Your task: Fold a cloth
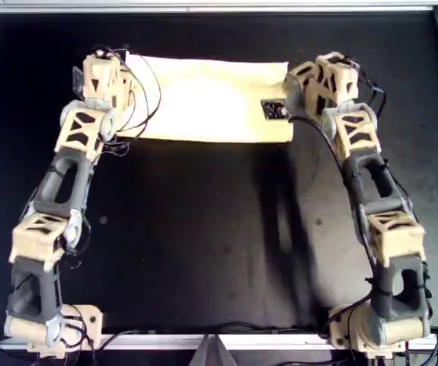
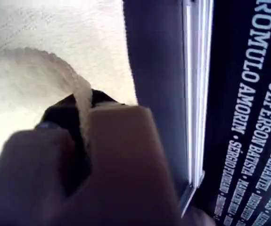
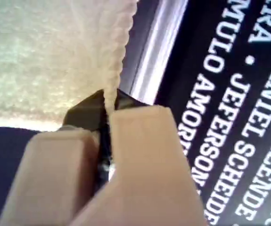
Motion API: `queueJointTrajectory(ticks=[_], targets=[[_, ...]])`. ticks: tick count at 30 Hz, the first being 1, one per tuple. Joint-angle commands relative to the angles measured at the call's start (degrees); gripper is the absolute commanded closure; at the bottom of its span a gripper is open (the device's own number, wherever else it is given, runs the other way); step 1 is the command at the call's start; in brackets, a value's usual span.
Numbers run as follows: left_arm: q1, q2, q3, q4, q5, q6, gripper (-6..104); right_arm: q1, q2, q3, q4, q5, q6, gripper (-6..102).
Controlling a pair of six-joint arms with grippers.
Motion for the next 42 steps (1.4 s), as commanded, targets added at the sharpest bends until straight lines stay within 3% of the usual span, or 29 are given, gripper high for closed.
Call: queueJointTrajectory(ticks=[1, 9, 12, 15, 20, 27, 32, 38, 42], targets=[[0.5, -0.3, -7.1, -1.4, 0.1, 0.1, 96, -0.4, 0.0, -8.2, -2.5, 0.3, -0.09, 95], [0.8, -4.4, -11.5, -1.4, 0.1, -0.7, 96, -0.3, -4.1, -10.3, -2.5, 0.3, -0.18, 94], [1.0, -5.4, -12.4, -1.4, 0.2, -0.7, 89, -0.4, -4.8, -10.3, -2.5, 0.3, -0.18, 92], [0.8, -6.2, -12.4, -1.4, -0.6, -0.7, 72, -0.4, -5.2, -10.3, -2.5, 0.4, -0.18, 80], [1.2, -7.6, -12.4, -1.4, -0.8, 0.1, 45, -0.3, -5.3, -10.2, -2.5, 0.4, -0.18, 53], [1.2, -10.0, -12.6, -1.4, -0.5, -0.2, 31, -0.3, -5.2, -10.2, -2.5, 0.3, -0.09, 31], [1.2, -10.1, -12.5, -1.4, 0.0, -0.5, 23, -0.4, -4.0, -9.1, -2.5, 0.3, -0.18, 27], [0.8, -9.8, -12.5, -1.3, -0.9, 0.1, -5, -0.4, -3.4, -9.1, -2.1, 0.3, -0.09, 27], [1.0, -9.1, -12.6, -1.3, -0.9, -0.9, -2, -0.4, -2.6, -9.0, -1.1, 0.3, 0.35, 27]])
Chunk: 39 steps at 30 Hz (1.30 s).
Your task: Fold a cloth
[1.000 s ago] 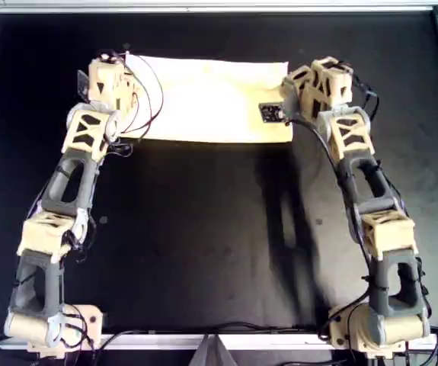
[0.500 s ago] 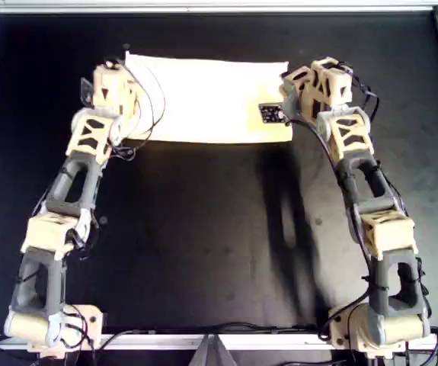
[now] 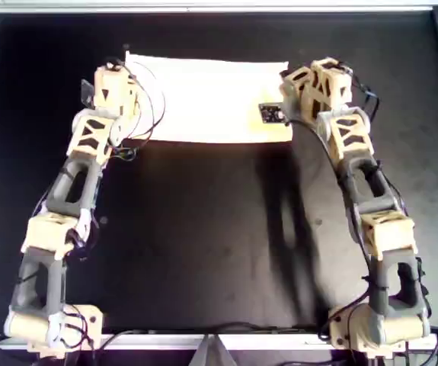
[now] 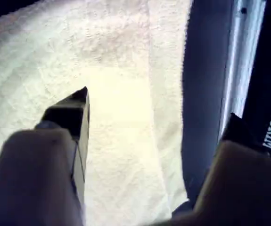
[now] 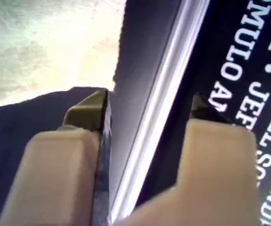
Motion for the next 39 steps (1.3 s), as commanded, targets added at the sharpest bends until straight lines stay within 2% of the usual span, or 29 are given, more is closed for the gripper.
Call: queueJointTrajectory(ticks=[1, 6, 11, 13, 17, 19, 22, 24, 26, 28, 29, 31, 39], targets=[[1.1, 3.3, -3.9, -1.3, -0.4, -0.4, -2, -0.5, 5.2, -3.3, -1.0, 0.3, 0.53, 27], [1.2, 6.8, -6.5, -1.1, -0.4, -0.4, -2, -0.4, 12.6, -3.2, 5.7, 0.3, 0.44, 27], [1.0, 17.5, -5.7, 1.6, -0.4, -0.4, -2, -0.5, 21.7, -3.2, 19.9, 0.3, 0.26, 27], [0.5, 24.0, -4.6, 8.2, -0.5, -0.4, -2, -0.8, 27.2, -3.2, 27.2, 0.3, 0.79, 27], [0.4, 40.1, -2.2, 28.1, -0.5, -0.7, -2, -0.6, 39.3, -4.0, 46.8, -0.5, 0.88, 27], [0.4, 46.4, -1.8, 39.0, -0.4, -2.6, -2, -0.5, 44.6, -3.3, 55.3, 0.0, 0.97, 27], [1.2, 53.3, -2.6, 51.9, -0.4, -9.8, -2, -1.1, 50.2, -2.9, 62.4, 0.3, 1.32, 27], [1.2, 58.0, -1.2, 54.8, -0.4, -15.8, -2, -1.8, 54.5, -1.3, 62.0, 0.4, 3.16, 27], [1.3, 62.8, 1.4, 53.7, -0.4, -19.6, -2, -2.1, 61.0, 2.1, 61.8, 0.3, 6.94, 27], [1.2, 68.6, 6.0, 53.6, -0.4, -20.5, -2, -2.2, 67.7, 8.4, 61.8, 0.3, 11.16, 27], [1.2, 71.8, 9.3, 53.6, -0.4, -20.6, -2, -2.2, 71.2, 12.6, 61.8, 0.3, 12.57, 27], [1.2, 80.1, 17.7, 53.6, -0.4, -20.6, -2, -2.4, 78.8, 21.6, 61.7, 0.3, 13.89, 27], [1.1, 121.4, 59.4, 52.9, -0.4, -20.6, -2, -2.4, 115.3, 58.5, 60.6, 0.4, 13.71, 27]])
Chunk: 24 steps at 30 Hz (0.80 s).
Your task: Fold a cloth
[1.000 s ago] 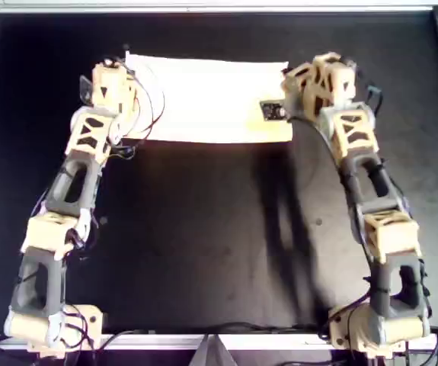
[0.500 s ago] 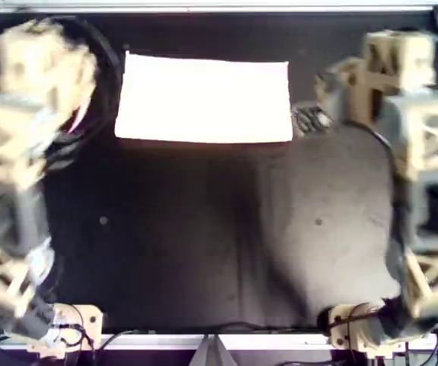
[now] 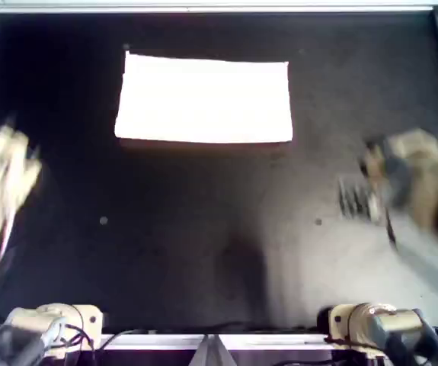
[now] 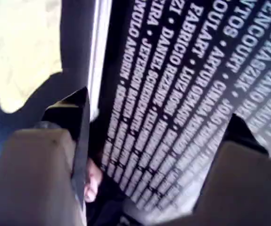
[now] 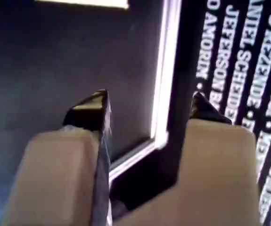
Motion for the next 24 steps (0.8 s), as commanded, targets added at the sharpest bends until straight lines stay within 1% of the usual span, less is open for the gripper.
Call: queueJointTrajectory(ticks=[1, 3, 4, 6, 8, 10, 11, 12, 13, 14, 16, 22, 24], targets=[[0.5, 16.9, 18.5, 0.1, -0.4, -0.1, -2, 0.2, 15.5, 12.9, -2.3, 0.4, 0.09, 27], [0.4, 21.0, 29.7, -4.0, -0.4, 0.0, -2, 0.2, 20.5, 20.7, -7.7, 0.5, -0.18, 27], [0.4, 22.4, 35.1, -8.0, -0.4, 0.0, -2, 0.1, 23.0, 24.7, -11.6, 0.5, -0.7, 27], [0.4, 26.7, 45.7, -17.6, -0.4, 1.1, -2, 0.0, 27.1, 33.0, -20.6, 0.5, -2.72, 27], [0.4, 32.9, 56.1, -27.4, -0.2, 3.9, -2, -0.1, 32.2, 42.4, -29.4, 0.5, -4.83, 27], [0.4, 38.8, 65.4, -35.2, 0.5, 7.4, -2, -0.1, 38.1, 52.5, -36.9, 0.5, -6.15, 27], [0.4, 40.8, 68.6, -38.3, 0.2, 9.2, -2, -0.1, 40.5, 57.1, -40.1, 0.5, -6.42, 27], [1.1, 41.0, 71.5, -40.5, -0.3, 11.1, -2, -0.2, 43.4, 61.3, -42.6, 0.5, -6.59, 27], [1.2, 40.7, 73.8, -41.9, -0.3, 12.7, -2, -0.3, 46.7, 65.4, -44.8, 0.5, -6.68, 27], [1.1, 40.5, 75.5, -42.7, -0.3, 13.6, -2, -0.8, 48.3, 68.5, -46.8, 0.5, -6.68, 27], [1.0, 40.5, 78.0, -44.1, 0.4, 13.9, -2, -2.5, 48.8, 72.5, -49.7, 0.5, -6.68, 27], [1.1, 40.5, 80.9, -44.8, 0.5, 13.7, -2, -9.5, 47.9, 84.2, -61.9, 0.4, -6.68, 27], [1.2, 40.5, 84.3, -47.2, 0.2, 13.7, -2, -10.9, 47.9, 88.2, -66.7, 0.4, -6.68, 27]])
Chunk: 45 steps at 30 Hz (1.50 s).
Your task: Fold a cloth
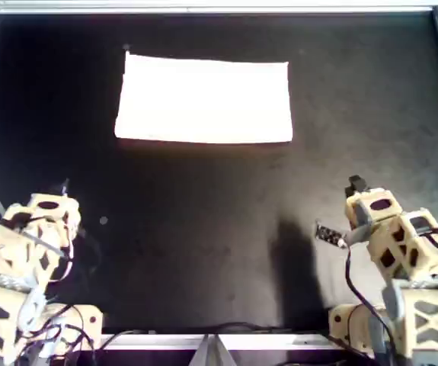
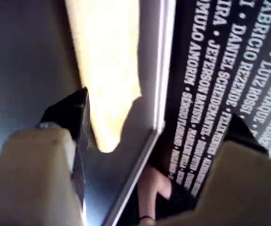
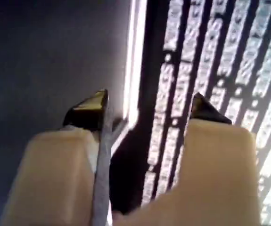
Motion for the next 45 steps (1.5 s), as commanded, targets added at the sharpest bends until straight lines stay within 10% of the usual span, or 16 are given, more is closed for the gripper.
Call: queueJointTrajectory(ticks=[1, 9, 29, 45], targets=[[1.1, 0.7, 3.1, -5.4, -0.2, 0.4, -2, -2.3, 2.0, 4.2, -10.4, 0.0, -0.35, 27], [1.1, 0.7, 17.9, -20.2, -0.4, 0.4, -2, -2.2, 1.8, 12.5, -17.3, -0.1, -0.18, 27], [0.3, 0.4, 18.9, -20.3, 0.5, 0.4, -1, -1.1, -8.2, 8.6, -17.3, -1.1, -0.26, 27], [0.2, -53.7, -8.3, -30.5, 0.6, 0.4, -2, 10.9, -80.5, -36.1, -18.3, -0.6, 0.88, 27]])
